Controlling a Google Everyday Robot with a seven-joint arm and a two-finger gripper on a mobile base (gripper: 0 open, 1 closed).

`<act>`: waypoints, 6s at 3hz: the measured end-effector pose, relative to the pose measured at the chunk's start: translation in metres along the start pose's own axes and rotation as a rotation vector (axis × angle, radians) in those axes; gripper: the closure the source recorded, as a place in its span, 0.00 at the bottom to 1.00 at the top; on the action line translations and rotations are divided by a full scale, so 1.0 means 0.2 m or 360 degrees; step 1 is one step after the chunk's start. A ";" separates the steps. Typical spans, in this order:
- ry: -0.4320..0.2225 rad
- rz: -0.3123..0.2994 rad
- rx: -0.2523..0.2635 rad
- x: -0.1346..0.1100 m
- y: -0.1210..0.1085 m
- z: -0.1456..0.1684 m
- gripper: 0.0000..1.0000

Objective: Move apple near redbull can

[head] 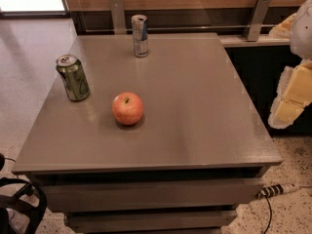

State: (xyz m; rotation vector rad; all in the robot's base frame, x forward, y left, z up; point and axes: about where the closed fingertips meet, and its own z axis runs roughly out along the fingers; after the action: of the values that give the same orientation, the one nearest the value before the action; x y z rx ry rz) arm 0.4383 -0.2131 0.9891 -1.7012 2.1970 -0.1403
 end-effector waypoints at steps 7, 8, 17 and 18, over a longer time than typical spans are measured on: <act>-0.1408 0.0163 -0.0209 -0.74 0.08 0.07 0.00; -0.1408 0.0163 -0.0209 -0.74 0.08 0.07 0.00; -0.1848 0.0115 -0.0302 -1.27 0.19 0.99 0.46; -0.1849 0.0110 -0.0306 -1.28 0.20 0.99 0.69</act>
Offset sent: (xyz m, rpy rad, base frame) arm -0.0003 0.0060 -0.0190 0.2400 0.0339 0.0268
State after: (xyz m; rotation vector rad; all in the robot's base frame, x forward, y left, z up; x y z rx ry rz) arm 0.5228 0.0678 0.8492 -1.2416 1.3702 0.8739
